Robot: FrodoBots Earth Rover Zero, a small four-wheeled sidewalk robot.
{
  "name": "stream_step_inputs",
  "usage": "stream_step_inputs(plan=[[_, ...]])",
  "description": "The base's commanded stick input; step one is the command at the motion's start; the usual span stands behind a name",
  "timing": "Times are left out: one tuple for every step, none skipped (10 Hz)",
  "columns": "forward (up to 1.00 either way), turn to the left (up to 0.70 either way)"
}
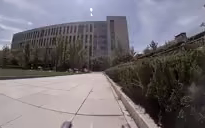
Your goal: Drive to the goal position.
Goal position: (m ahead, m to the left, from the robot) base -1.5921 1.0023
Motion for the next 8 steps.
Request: stream_step_inputs(plan=[[0.04, 0.00], [0.04, 0.00], [0.04, 0.00], [0.04, 0.00], [0.04, 0.00], [0.04, 0.00], [0.04, 0.00], [0.04, 0.00]])
